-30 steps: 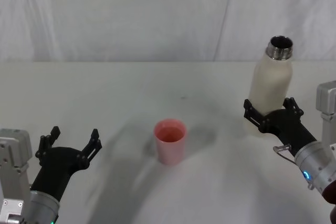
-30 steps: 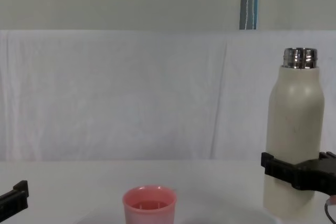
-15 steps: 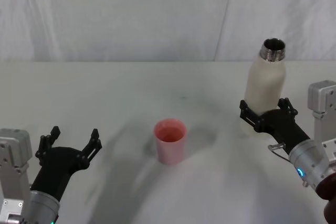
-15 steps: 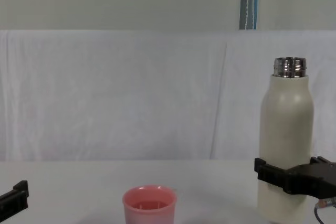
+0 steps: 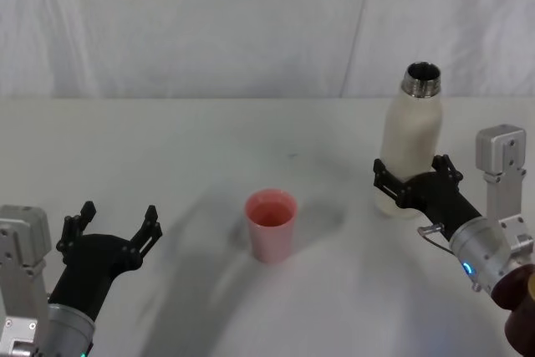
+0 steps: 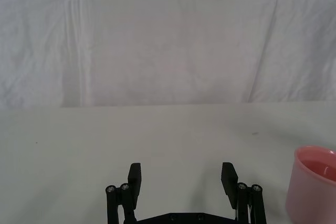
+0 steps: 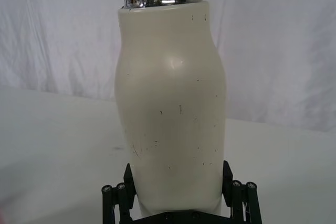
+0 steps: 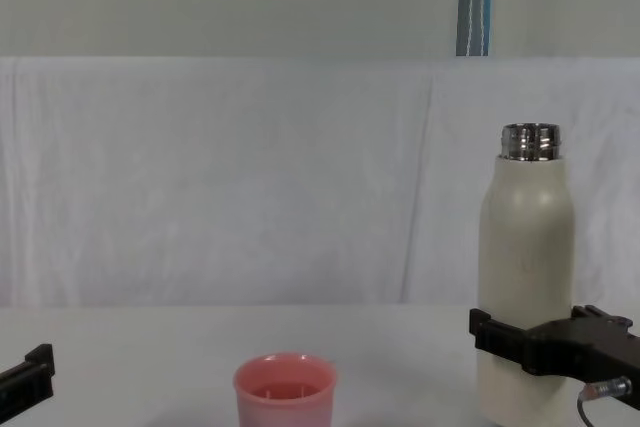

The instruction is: Grasp the thermos with one hand and pour water into the cup lid.

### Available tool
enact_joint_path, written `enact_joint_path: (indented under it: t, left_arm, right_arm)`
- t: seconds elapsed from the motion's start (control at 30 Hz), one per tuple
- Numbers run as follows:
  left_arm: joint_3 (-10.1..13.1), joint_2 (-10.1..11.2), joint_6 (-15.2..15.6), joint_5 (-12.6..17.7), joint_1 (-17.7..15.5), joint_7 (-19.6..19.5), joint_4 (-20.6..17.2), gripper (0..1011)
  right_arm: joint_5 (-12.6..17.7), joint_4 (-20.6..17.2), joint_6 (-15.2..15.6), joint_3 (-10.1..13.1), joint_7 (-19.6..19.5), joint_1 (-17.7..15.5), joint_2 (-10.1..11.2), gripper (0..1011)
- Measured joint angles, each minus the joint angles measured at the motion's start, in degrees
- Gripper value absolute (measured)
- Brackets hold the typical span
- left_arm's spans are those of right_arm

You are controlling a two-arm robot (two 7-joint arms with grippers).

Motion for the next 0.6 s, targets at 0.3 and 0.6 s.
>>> enact_joint_path:
  t: [0.3,0.6]
  left_arm:
    - [0.0,0.0,0.0,0.0,0.0,0.0,0.0,1001]
    - [0.0,0.0,0.0,0.0,0.0,0.0,0.0,1001]
  right_arm:
    - [0.1,1.1,-0.3,-0.3,0.0,0.6,-0.4,955]
    - [0.1,2.0,-0.4,-0.7,0.0,0.9,-0.8,956]
